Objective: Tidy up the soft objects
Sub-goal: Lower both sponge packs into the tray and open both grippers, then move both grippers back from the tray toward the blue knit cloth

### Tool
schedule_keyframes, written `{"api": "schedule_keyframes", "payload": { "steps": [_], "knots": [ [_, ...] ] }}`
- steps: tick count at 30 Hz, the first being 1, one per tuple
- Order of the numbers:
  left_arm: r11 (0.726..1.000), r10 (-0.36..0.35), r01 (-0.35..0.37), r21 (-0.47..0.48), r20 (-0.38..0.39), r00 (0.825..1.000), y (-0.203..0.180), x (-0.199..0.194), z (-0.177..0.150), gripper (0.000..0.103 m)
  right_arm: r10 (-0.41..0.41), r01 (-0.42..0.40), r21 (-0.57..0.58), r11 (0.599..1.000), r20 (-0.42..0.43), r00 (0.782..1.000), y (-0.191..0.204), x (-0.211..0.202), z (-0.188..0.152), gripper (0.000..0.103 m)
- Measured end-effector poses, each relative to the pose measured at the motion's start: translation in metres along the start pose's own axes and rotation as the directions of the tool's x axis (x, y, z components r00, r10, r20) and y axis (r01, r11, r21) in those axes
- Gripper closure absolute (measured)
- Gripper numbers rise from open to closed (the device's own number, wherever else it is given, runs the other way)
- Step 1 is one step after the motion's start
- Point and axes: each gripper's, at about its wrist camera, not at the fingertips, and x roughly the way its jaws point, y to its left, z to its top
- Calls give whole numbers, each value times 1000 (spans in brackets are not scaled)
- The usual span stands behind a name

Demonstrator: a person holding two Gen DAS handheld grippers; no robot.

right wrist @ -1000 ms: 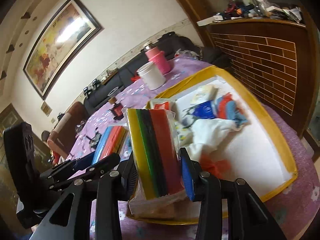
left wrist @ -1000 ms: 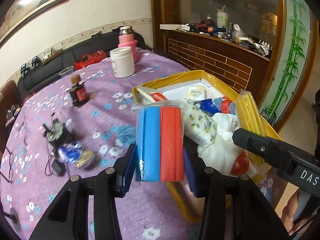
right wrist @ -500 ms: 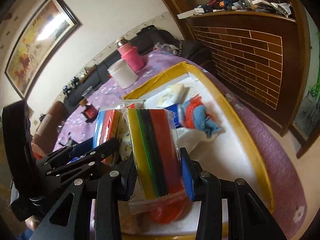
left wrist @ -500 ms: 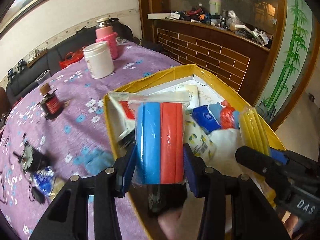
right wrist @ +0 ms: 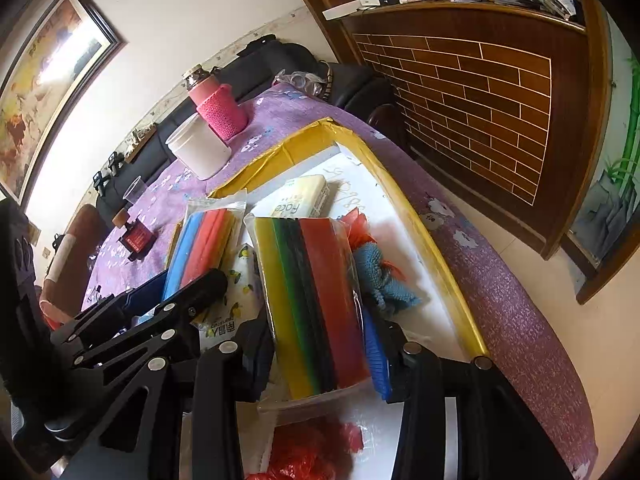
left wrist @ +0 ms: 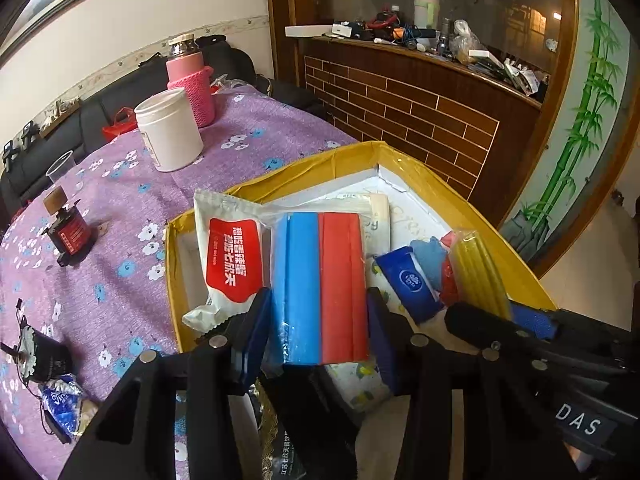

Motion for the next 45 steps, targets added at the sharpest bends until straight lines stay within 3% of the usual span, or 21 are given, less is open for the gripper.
{"api": "schedule_keyframes", "payload": {
  "steps": [5, 7, 20, 29, 34, 39, 45],
  "knots": [
    [999, -25, 25, -25, 10, 1000, 5, -8, 0, 44, -5, 6, -7, 1000, 38, 999, 2, -15, -1, 44],
    [999, -30, 30, -31, 18, 999, 6, -14, 0, 44, -4, 4, -2, 1000, 68, 998, 3, -25, -3, 38],
    [997, -57, 59, -47, 46, 997, 17, -62, -35, 43, 62, -59, -31, 998, 128, 990, 31, -66, -32, 37],
    [992, -36, 40, -118, 38, 999, 68, -96, -87, 43, 103, -91, -133, 987, 89, 991, 82, -64, -51, 37],
    [974, 48, -45, -220, 6, 999, 121, -114, -129, 42, 135, -123, -226, 966, 40, 990, 122, -52, -61, 37],
    [922, 171, -183, -341, -64, 983, 178, -114, -169, 41, 150, -160, -323, 933, -56, 987, 172, -24, -66, 37],
    [872, 284, -281, -399, -54, 957, 211, -117, -188, 41, 52, -115, -425, 898, -157, 986, 224, 43, -53, 37]
  ]
}}
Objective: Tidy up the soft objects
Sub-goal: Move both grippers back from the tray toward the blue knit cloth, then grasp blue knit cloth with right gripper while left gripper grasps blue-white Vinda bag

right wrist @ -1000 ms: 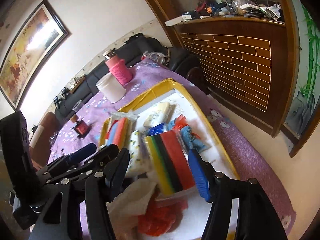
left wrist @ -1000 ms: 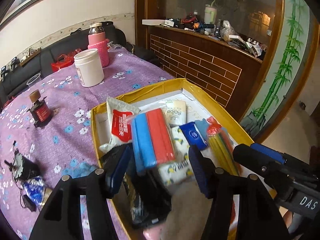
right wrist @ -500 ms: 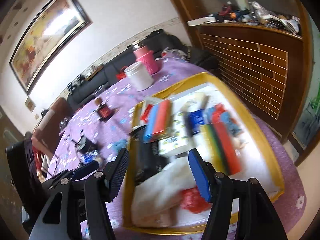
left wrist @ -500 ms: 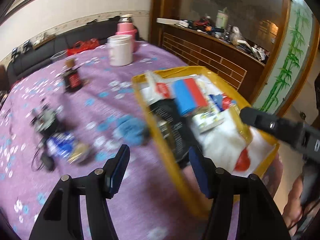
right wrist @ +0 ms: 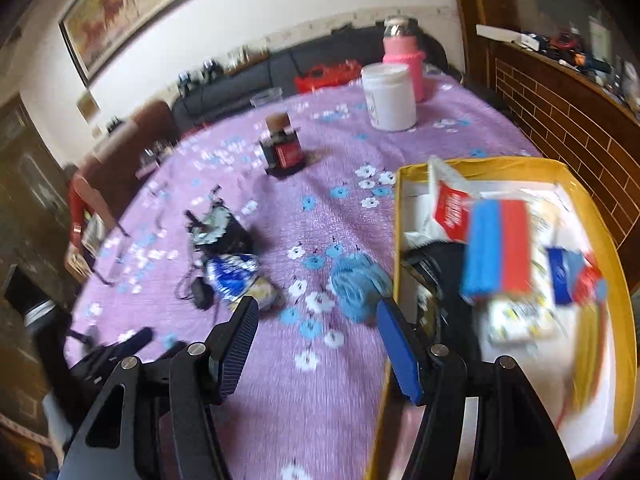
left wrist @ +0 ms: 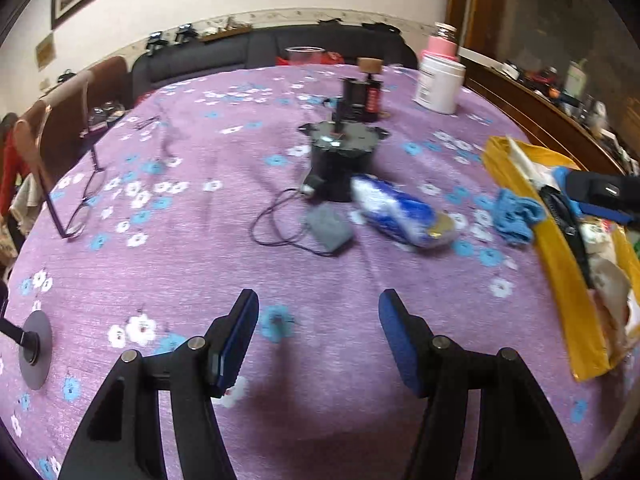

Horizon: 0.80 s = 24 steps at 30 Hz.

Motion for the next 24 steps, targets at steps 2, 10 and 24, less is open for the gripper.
{"api": "schedule_keyframes", "payload": {
  "steps": [2, 10, 24],
  "knots": [
    [999, -30, 29, -13, -23, 999, 5, 5, -1, 41, -47, 47, -26, 999, -27, 999, 3, 21, 13, 37],
    [997, -45, 43, -72, -33, 998, 18, 7, -1, 41, 147, -146, 21, 989, -199, 969, 14, 50, 1, 35],
    [992, -54, 47, -120, -55, 997, 27, 12, 0, 41, -50, 31, -99, 995, -204, 978, 12, 79, -4, 39]
  ]
}}
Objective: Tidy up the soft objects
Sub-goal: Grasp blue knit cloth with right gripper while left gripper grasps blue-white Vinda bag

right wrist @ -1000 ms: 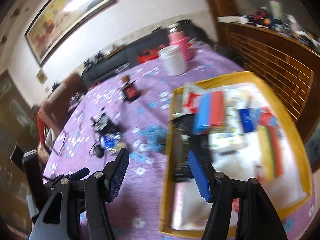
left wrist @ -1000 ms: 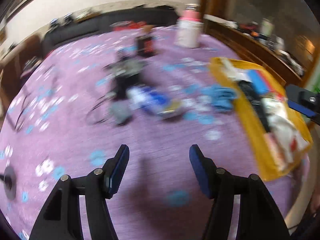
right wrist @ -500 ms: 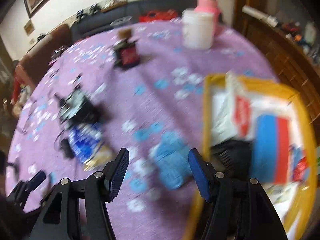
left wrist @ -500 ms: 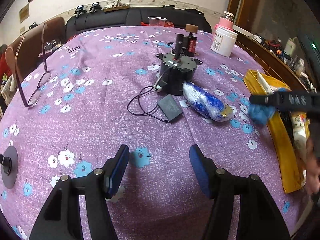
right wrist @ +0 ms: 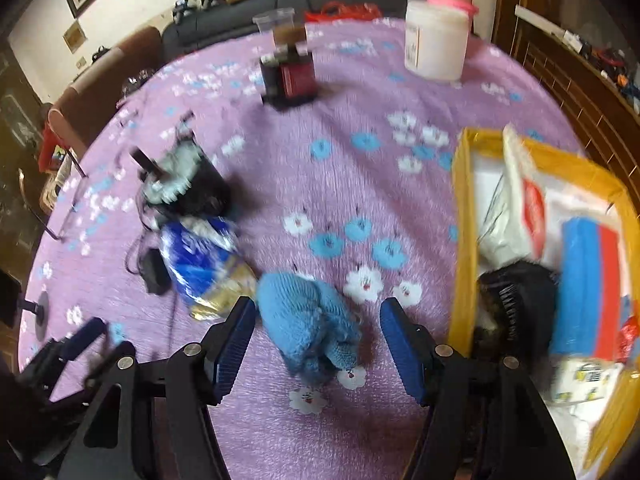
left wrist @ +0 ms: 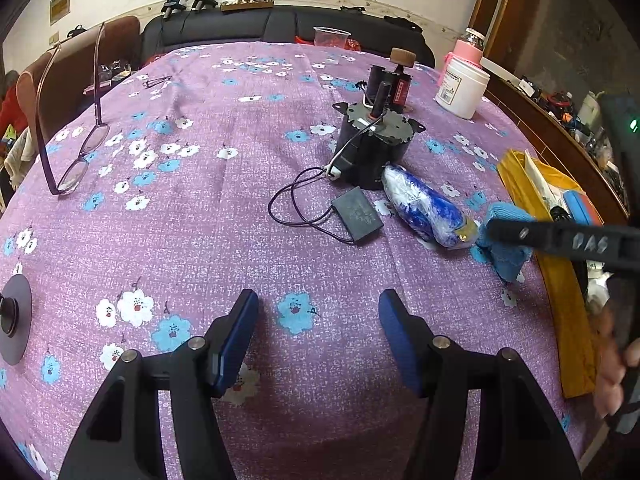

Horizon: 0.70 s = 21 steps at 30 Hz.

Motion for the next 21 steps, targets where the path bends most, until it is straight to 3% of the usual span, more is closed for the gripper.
{"api": "schedule_keyframes", "payload": {
  "steps": [1, 2, 4, 7, 11, 13, 15, 16, 18, 19, 21],
  "knots": [
    [1000, 0, 0, -1, 2, 1000, 0, 0, 0, 41, -7, 6, -13, 1000, -13, 1000, 4, 5, 0, 66],
    [1000, 0, 0, -2, 2, 1000, 0, 0, 0, 41, -6, 6, -9, 1000, -21, 1000, 5, 7, -3, 72],
    [1000, 1, -1, -1, -1, 1000, 0, 0, 0, 41, 22, -23, 23, 999, 22, 1000, 6, -3, 0, 72],
    [1000, -2, 2, -5, 4, 1000, 0, 0, 0, 41, -4, 0, 41, 999, 95, 995, 13, -8, 20, 72],
    [1000, -16, 16, -19, 4, 1000, 3, -1, 0, 41, -32, 31, 15, 999, 72, 997, 32, 17, 30, 72],
    [999, -26, 26, -36, 9, 1000, 7, -2, 1, 41, 74, -73, -8, 997, 46, 996, 45, 22, 19, 72],
    [998, -37, 38, -55, 11, 999, 10, -2, 1, 41, 271, -271, 29, 962, 15, 963, 50, 19, 5, 72],
    [997, -38, 38, -59, 9, 999, 11, -2, 2, 41, 271, -272, 37, 962, 36, 962, 49, 13, 0, 72],
    [997, -41, 41, -57, 8, 999, 10, -2, 2, 41, 138, -139, 1, 990, 129, 982, 50, -6, -8, 72],
    [998, -38, 39, -55, 10, 999, 10, -2, 2, 41, 88, -88, -7, 996, 174, 981, 50, -14, -13, 72],
    [998, -41, 41, -56, 15, 999, 10, -3, 2, 38, 70, -77, 22, 997, 221, 973, 45, -23, -20, 72]
  ]
}}
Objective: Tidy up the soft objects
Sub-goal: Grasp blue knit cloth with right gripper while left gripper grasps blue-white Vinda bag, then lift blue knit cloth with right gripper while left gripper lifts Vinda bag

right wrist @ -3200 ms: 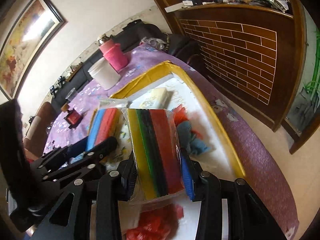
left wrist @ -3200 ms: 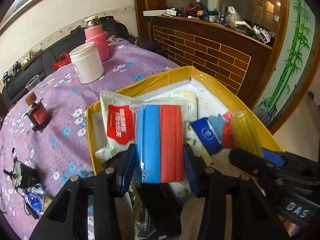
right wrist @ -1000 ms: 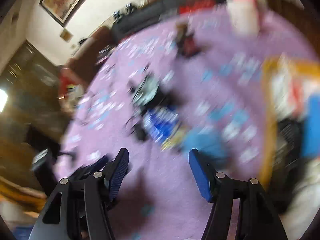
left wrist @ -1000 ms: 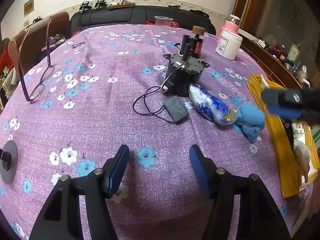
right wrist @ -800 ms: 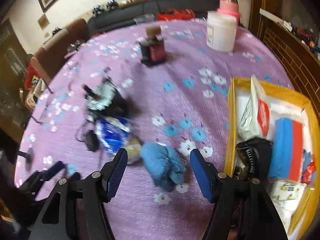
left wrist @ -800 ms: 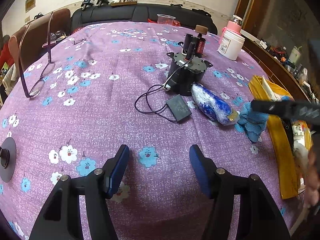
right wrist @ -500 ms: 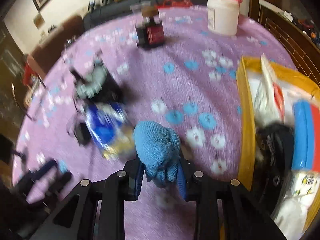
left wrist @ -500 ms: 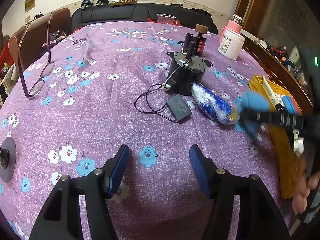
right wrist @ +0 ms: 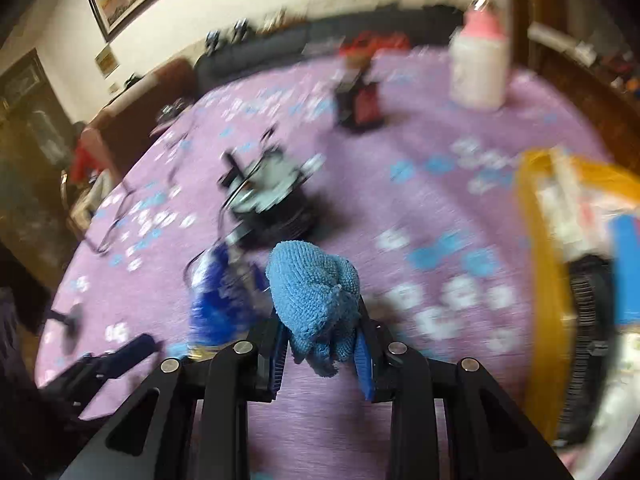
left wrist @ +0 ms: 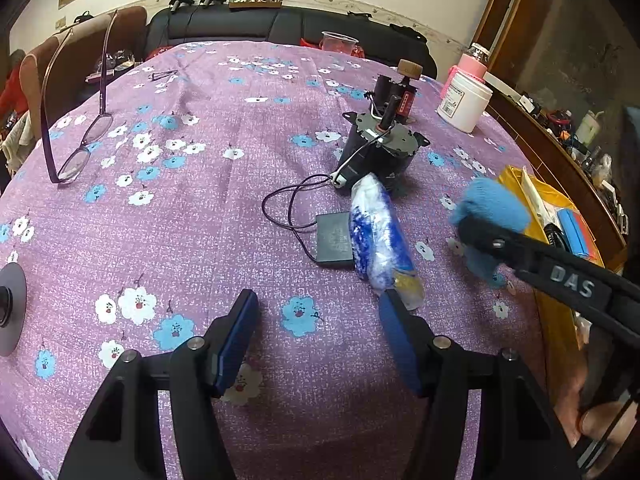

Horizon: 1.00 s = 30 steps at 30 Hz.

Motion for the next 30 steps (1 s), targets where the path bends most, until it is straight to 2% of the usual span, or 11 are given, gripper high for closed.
{"api": "schedule_keyframes", "payload": {
  "steps": [4, 9, 15, 16, 18, 20, 22, 23, 24, 26, 30],
  "knots": [
    [1000, -4, 4, 10, 22, 1000, -2, -6, -1, 34, -38, 35, 27, 999, 94, 995, -6, -7, -10, 72],
    [999, -5, 4, 42, 40, 999, -11, -17, 6, 29, -2, -7, 55, 998, 158, 987, -17, -7, -13, 72],
    [986, 87, -90, 143, 21, 996, -42, 7, 25, 30, -32, 18, 82, 996, 175, 984, -27, -6, -14, 72],
    [985, 90, -91, 148, 14, 996, -44, 11, 26, 31, -42, 27, 88, 996, 182, 982, -30, -7, -14, 72],
    [985, 87, -82, 154, -25, 996, -48, 27, 31, 54, -84, 66, 92, 994, 204, 975, -33, -12, -14, 72],
    [979, 121, -117, 166, -13, 993, -53, 35, 33, 54, -85, 66, 97, 993, 211, 974, -36, -14, -13, 72],
    [974, 130, -129, 187, 7, 992, -58, 37, 32, 58, -83, 65, 96, 993, 207, 975, -37, -13, -12, 72],
    [970, 141, -144, 194, 29, 990, -60, 36, 30, 68, -78, 59, 96, 994, 203, 976, -37, -13, -12, 72],
    [966, 152, -160, 204, 53, 987, -61, 33, 29, 74, -74, 55, 96, 994, 204, 976, -37, -13, -12, 72],
    [969, 118, -130, 210, 67, 991, -62, 29, 28, 73, -71, 52, 92, 994, 214, 974, -36, -15, -12, 72],
    [970, 99, -116, 212, 91, 991, -62, 21, 27, 73, -77, 56, 91, 994, 235, 969, -35, -19, -12, 72]
  ]
}}
